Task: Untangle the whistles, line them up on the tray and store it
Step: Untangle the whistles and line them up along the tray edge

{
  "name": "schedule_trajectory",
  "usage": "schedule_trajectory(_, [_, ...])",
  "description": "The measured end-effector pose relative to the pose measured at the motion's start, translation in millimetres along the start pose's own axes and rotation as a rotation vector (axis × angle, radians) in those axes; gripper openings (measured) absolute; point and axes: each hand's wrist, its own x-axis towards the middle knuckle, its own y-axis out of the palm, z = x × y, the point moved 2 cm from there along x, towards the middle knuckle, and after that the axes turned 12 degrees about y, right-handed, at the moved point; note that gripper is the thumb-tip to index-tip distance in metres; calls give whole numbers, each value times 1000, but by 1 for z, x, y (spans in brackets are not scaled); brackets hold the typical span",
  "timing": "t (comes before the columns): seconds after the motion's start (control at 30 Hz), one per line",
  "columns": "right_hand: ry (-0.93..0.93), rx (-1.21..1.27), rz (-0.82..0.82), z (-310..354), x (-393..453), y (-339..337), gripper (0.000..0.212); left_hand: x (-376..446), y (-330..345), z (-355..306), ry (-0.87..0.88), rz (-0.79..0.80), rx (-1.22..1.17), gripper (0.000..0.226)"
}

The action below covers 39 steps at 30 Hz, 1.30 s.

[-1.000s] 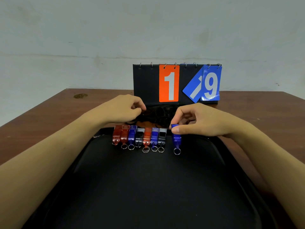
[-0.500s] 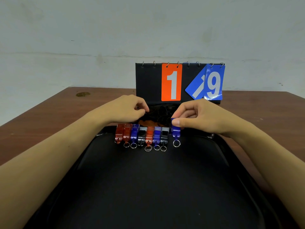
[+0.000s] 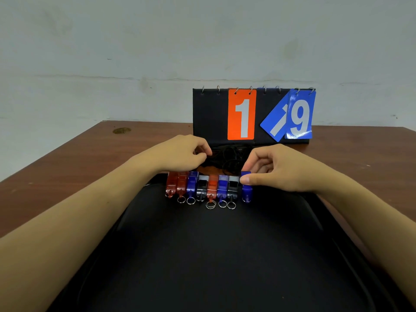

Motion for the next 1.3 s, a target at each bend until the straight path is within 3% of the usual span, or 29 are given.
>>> schedule_trajectory(0.33, [6,-263,-93,0,3,4,20,1,2,0,7,10,9,31])
schedule_trajectory(0.57, [-14,-289,-89,2,3,6,23,2,5,-6,21,61,-28,34])
schedule_trajectory(0.83, [8,-180,-500,-19,7,-30,21,1,5,-10,77,54,-48,34])
schedule_trajectory(1.03, [36,-288,-304,-34,27,-18,40,-2,8,-14,46,95,-129,40])
schedule_trajectory(1.23, [91,-367,-90,-31,33,-7,40,-2,4,-15,32,111,-182,47])
schedule_trajectory(1.3, [127,-322,-93,-30,32,-8,46,-2,3,-13,10,107,-210,51])
